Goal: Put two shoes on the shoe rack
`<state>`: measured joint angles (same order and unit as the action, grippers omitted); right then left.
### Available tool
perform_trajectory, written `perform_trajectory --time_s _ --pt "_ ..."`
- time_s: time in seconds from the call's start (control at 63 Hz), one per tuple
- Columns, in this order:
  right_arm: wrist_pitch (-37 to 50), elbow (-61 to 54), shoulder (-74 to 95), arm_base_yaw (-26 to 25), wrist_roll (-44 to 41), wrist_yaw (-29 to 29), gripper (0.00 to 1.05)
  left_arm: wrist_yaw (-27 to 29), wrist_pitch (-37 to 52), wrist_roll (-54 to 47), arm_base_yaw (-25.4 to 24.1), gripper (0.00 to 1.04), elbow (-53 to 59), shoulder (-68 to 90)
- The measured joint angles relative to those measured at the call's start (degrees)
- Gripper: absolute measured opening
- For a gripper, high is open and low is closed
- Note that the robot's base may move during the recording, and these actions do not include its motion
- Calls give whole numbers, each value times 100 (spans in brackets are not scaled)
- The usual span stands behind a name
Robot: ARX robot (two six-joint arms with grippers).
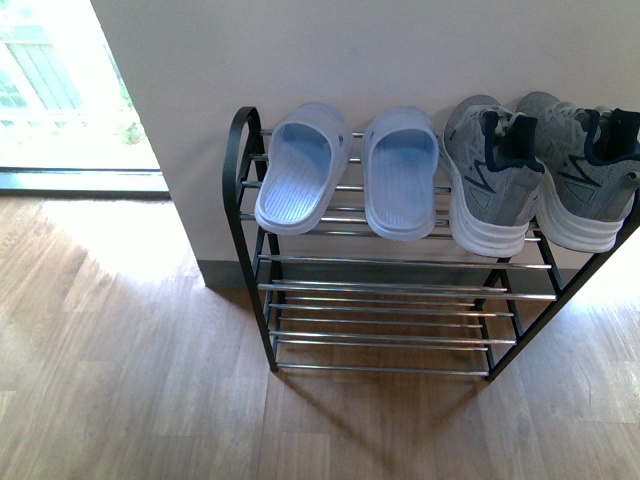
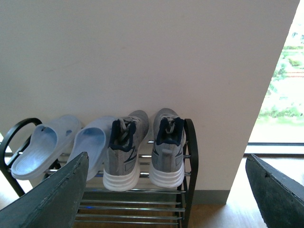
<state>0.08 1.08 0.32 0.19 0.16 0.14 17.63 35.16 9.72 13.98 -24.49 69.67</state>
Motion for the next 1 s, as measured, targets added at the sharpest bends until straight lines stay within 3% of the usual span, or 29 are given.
perform_trajectory --time_s 0.048,0.095,0.397,0.587,0.667,1.0 --pt "0 0 0 0 0 -2 96 -549 929 -452 -133 60 505 -254" --pt "0 0 0 0 0 -2 96 -680 1130 -614 -229 51 693 -492" --pt "0 0 0 0 0 0 96 -1073 968 -870 -673 1 1506 -1491" --pt "0 0 0 0 0 -2 96 -1255 638 -907 -868 1 1823 -2135" --pt "0 0 0 0 0 -2 96 -1687 450 -914 -1180 1 1937 -2439" --pt "0 0 0 0 0 0 96 -1764 39 -916 -1373 1 2369 -3279"
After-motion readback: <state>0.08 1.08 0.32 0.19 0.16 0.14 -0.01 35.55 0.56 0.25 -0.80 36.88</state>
